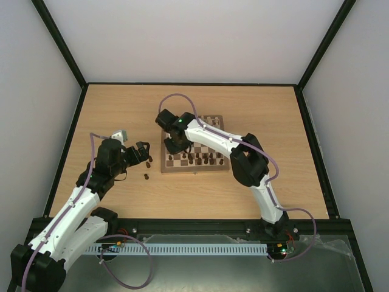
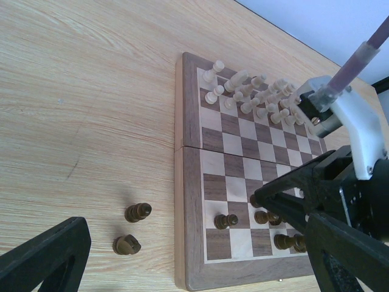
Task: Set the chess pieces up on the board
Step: Place the chess piece on the chessboard.
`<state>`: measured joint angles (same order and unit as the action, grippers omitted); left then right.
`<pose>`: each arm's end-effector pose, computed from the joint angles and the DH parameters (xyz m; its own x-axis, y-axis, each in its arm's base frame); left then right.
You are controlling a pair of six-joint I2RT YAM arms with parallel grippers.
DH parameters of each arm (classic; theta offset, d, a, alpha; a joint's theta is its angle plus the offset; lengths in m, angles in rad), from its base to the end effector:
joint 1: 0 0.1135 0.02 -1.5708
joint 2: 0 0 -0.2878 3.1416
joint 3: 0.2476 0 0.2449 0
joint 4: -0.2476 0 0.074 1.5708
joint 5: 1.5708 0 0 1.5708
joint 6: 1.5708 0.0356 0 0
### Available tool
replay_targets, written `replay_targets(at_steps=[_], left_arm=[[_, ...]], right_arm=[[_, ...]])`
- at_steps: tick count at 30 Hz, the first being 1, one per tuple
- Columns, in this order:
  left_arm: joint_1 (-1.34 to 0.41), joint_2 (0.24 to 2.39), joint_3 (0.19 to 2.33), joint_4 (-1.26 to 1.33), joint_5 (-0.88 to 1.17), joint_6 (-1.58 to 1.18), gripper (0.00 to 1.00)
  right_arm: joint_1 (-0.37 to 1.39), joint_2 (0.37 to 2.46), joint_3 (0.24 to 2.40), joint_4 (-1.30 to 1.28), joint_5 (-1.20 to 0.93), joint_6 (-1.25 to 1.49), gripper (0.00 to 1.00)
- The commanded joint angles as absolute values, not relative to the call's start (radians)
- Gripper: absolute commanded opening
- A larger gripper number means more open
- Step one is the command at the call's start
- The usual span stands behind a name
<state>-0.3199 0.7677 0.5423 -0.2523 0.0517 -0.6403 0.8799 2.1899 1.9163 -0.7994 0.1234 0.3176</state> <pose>0.1466 -0.0505 0.2684 -0.5636 -0.4418 -0.6980 0.0261 0.8350 -0.5496 0.3118 0.3702 0.2455 -0.7590 -0.4316 -0.4874 -0.5161 0.8553 0.0464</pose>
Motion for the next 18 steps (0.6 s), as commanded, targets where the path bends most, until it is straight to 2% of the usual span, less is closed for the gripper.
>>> replay_targets(at_steps=[1,18], left_arm=[[-0.316,0.771,0.544,-0.233,0.046,-0.651,0.99],[-0.315,0.773,0.540,-0.235,0.043,-0.655,0.99]], right_arm=[[0.898,2.170,1.882,-0.811,0.123,0.325,0.08],[0.905,2.187,1.846,-0.777,0.087,0.330,0.09]])
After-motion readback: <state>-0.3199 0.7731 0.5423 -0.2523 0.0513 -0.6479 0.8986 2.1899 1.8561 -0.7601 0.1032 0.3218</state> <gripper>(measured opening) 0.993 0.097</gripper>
